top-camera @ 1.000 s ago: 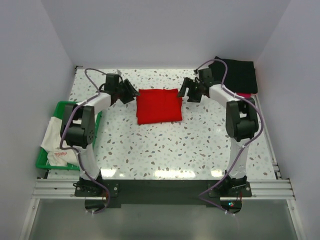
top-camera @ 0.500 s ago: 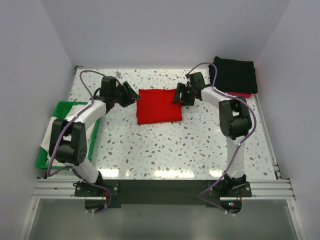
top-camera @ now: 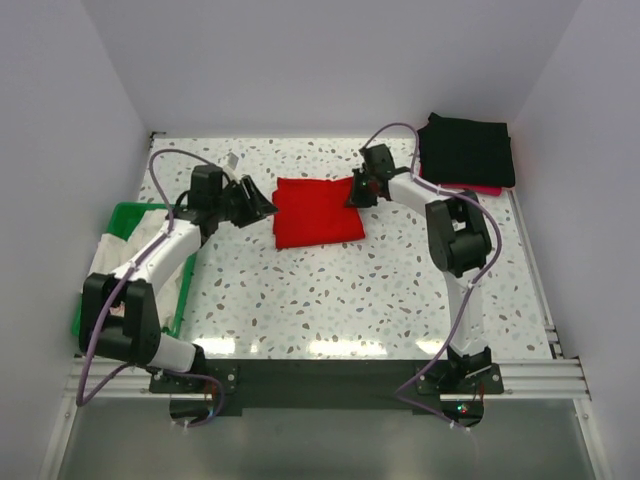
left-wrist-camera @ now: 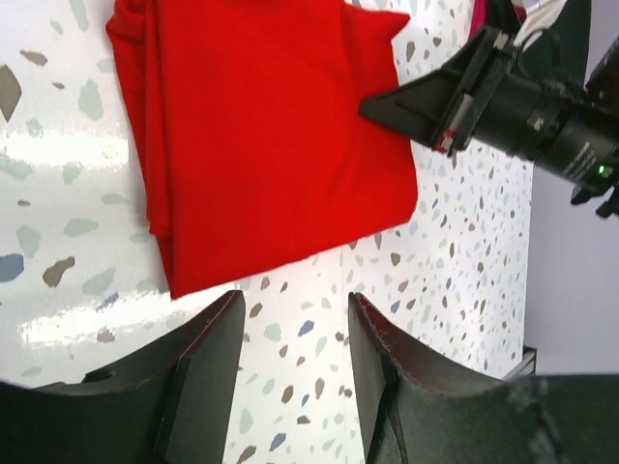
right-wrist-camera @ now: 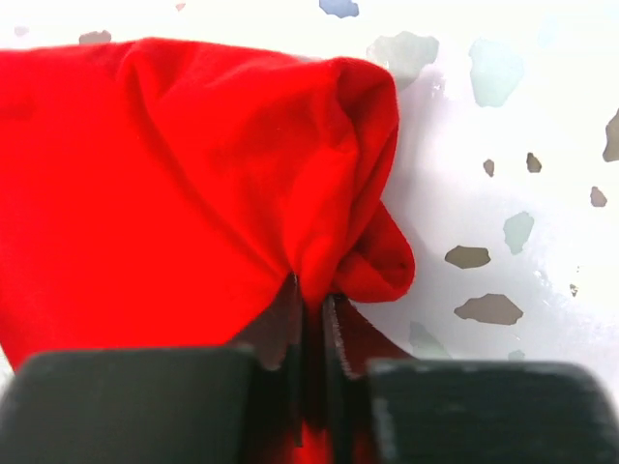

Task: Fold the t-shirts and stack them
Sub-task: Neatly place the folded tshirt to the corner

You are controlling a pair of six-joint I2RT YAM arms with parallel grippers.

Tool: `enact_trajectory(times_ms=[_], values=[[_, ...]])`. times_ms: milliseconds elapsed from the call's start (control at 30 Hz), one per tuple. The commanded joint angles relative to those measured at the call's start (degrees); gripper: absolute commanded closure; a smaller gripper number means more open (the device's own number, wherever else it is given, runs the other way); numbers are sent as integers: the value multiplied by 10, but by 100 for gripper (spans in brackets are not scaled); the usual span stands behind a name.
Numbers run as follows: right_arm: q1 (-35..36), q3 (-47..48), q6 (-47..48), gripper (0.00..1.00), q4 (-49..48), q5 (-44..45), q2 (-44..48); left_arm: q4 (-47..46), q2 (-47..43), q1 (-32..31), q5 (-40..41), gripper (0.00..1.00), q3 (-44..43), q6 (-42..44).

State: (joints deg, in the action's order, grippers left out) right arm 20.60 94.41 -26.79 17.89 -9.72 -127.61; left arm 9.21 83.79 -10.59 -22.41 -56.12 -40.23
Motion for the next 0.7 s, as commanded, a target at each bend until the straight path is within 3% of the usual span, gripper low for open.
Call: enact_trajectory(times_ms=[0,300,600,667], values=[[4,17,23,100,48,69,-26,19,-56,1,-29,49,26,52],[3,76,87,100,102,223,-36,63,-179,1,-30,49,109,121],[-23,304,165,100,201,337,-97,72,-194,1,-4,49,133,146],[-49,335,192,100,215,320,-105,75,-189,1,-3,49,139,150]])
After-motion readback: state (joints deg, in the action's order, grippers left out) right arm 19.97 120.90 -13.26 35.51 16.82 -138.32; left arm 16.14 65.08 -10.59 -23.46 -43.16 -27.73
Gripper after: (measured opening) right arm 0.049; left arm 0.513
